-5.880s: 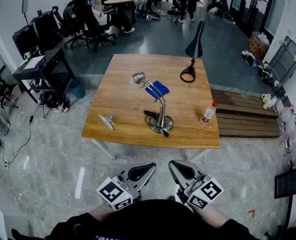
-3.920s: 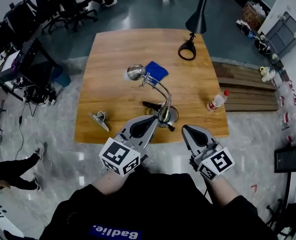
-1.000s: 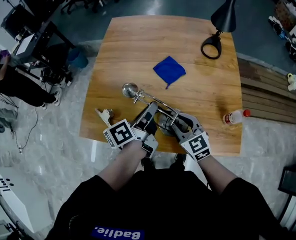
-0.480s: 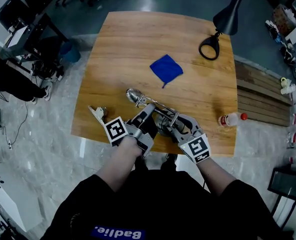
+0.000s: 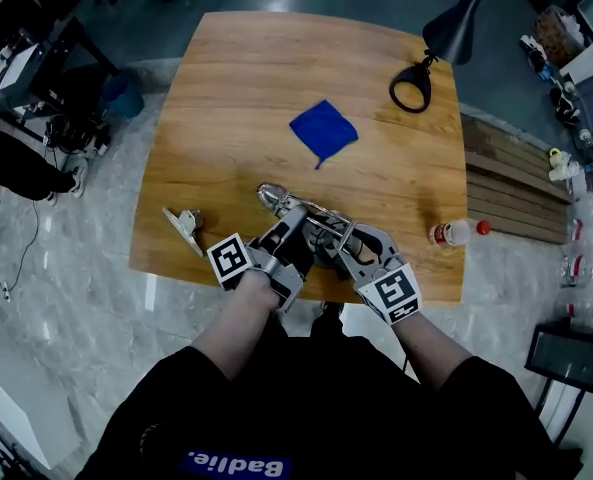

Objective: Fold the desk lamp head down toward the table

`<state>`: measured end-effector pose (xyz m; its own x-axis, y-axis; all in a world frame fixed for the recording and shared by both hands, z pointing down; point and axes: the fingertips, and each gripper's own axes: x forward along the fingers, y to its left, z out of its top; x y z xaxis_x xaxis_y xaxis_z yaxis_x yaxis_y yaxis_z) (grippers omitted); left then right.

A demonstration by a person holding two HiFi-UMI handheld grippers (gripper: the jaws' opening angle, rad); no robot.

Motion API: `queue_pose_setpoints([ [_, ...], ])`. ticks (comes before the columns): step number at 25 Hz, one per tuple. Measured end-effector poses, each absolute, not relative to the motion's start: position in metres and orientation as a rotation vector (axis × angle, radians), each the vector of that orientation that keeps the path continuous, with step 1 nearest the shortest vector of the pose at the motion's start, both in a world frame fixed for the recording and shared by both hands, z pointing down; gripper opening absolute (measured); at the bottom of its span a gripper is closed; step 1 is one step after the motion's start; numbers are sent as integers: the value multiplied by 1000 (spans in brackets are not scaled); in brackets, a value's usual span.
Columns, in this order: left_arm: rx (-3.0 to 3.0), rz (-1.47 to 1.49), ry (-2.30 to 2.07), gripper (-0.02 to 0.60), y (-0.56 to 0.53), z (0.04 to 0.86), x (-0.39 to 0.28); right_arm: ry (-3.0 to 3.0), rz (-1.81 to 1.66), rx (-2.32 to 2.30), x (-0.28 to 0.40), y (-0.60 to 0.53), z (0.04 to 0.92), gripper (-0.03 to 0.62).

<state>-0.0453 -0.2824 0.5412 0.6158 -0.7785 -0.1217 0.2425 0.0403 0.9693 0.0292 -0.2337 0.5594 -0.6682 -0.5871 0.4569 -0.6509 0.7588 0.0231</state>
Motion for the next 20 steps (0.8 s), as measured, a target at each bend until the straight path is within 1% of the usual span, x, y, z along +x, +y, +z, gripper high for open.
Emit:
queue_pose_setpoints([
  [6,1303,-858,-451,74,-283,544,-44,-2514,188,958,26,-237,554,112],
  [12,1340,-762,-452,77,-275,540,-48,-2472,184,974,27,-236,556,112],
  [14,1358,-744,-436,101,-268,534,-54,-2454,180,990,27,-237,557,112],
  [20,1552,-638,-435,101,-236,509,-86,-2407,187,1106,32,-232,554,117],
])
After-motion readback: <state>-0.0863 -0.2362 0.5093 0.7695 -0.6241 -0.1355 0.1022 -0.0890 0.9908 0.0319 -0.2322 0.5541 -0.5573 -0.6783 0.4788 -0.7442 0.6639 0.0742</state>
